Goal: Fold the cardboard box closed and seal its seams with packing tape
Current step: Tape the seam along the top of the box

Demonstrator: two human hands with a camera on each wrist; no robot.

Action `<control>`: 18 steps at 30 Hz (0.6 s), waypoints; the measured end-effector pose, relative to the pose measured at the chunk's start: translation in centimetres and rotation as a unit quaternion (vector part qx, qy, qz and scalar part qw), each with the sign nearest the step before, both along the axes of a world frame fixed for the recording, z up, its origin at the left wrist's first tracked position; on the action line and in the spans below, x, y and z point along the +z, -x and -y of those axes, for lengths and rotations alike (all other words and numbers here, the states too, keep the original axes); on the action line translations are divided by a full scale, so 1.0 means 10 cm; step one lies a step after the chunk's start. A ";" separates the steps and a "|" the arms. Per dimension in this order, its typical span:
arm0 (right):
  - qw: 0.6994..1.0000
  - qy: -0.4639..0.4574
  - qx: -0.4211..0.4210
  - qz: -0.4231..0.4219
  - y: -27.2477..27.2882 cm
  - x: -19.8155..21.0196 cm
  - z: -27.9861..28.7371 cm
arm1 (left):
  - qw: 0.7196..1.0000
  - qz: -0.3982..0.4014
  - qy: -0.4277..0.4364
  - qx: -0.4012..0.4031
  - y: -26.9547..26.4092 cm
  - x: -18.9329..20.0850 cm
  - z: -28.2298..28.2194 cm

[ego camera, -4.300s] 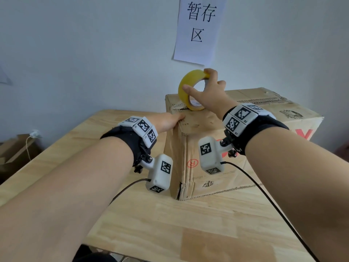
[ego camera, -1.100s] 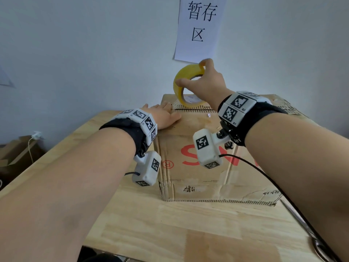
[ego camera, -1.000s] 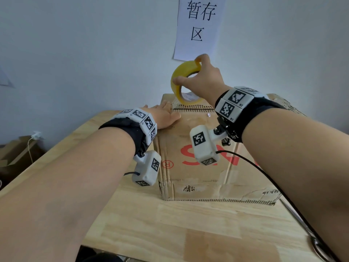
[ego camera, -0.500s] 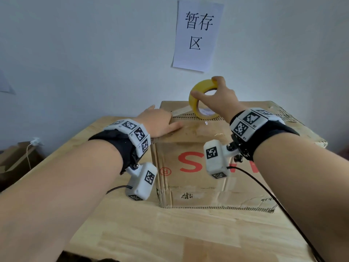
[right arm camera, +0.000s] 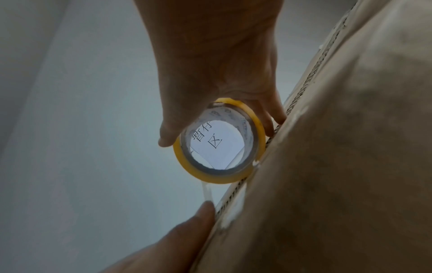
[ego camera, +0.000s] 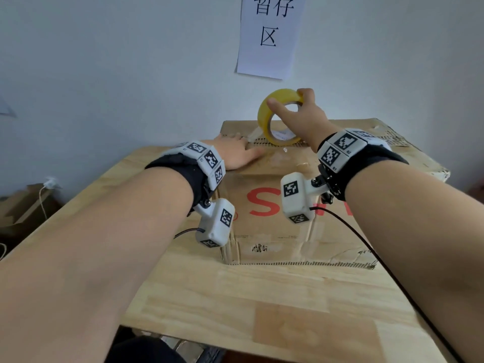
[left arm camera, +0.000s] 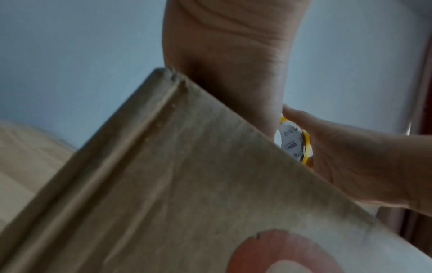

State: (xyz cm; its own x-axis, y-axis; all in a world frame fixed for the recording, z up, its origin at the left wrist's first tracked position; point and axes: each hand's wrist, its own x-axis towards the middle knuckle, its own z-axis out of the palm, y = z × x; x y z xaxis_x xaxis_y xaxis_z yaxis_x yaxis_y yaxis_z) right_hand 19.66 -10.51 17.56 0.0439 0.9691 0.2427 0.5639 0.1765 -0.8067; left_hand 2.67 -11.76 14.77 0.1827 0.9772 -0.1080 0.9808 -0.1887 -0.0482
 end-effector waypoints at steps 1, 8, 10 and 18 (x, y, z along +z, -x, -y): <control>1.000 0.000 0.001 -0.001 0.01 0.00 0.00 | 1.000 0.003 0.002 -0.001 -0.02 -0.01 -0.01; 1.000 0.006 0.000 -0.007 0.00 0.00 -0.01 | 0.999 0.022 0.011 -0.022 0.08 0.07 0.00; 1.000 0.010 0.001 -0.015 0.01 0.01 -0.02 | 1.000 0.002 0.005 -0.011 0.18 0.11 -0.02; 1.000 0.011 0.006 0.009 0.05 -0.01 -0.04 | 1.000 0.018 0.016 -0.009 -0.13 0.09 0.04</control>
